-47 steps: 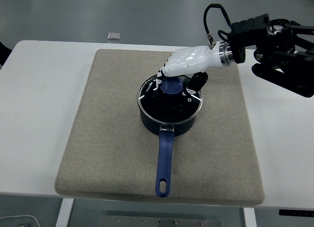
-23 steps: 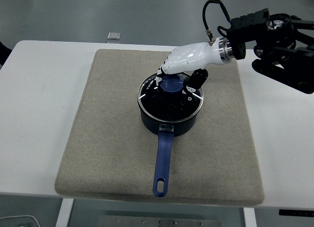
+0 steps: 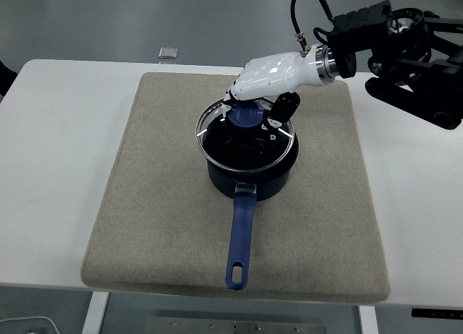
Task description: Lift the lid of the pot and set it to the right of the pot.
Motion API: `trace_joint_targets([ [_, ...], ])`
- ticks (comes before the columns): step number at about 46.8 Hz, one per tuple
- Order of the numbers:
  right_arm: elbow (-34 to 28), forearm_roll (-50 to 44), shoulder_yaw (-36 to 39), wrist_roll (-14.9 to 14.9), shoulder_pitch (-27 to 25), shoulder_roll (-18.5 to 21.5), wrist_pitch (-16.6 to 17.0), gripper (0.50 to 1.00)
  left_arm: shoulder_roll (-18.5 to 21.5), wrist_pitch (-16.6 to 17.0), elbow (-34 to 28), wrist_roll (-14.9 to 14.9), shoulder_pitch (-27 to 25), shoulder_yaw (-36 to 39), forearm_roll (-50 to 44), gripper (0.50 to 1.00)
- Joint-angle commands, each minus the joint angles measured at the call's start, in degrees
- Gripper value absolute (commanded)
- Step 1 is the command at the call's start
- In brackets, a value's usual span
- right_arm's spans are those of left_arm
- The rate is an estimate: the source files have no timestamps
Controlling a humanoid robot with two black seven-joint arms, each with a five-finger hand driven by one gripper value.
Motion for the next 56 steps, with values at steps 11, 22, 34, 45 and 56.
trace_joint_targets([
  [11, -2.61, 0.10, 0.09, 0.01, 0.09, 0.09, -0.61, 0.500, 0.00, 0.00, 0.00, 0.00, -0.01, 0.00, 0.00, 1.000],
  [22, -5.95, 2.04, 0.09, 0.01, 0.27, 0.36, -0.70, 0.500, 0.00, 0.00, 0.00, 0.00, -0.01, 0.00, 0.00, 1.000],
  [34, -8.77, 2.12, 0.09, 0.01, 0.09, 0.44, -1.23, 0.500, 0.00, 0.00, 0.00, 0.00, -0.01, 0.00, 0.00, 1.000],
  [45, -12.54, 2.21, 0.00, 0.01, 0.09, 0.79, -1.41, 0.500, 0.00, 0.00, 0.00, 0.00, -0.01, 0.00, 0.09, 1.000],
  [56, -15.18, 2.12, -0.09, 0.01, -0.17, 0.80, -1.32, 0.500, 0.00, 0.00, 0.00, 0.00, -0.01, 0.00, 0.09, 1.000],
])
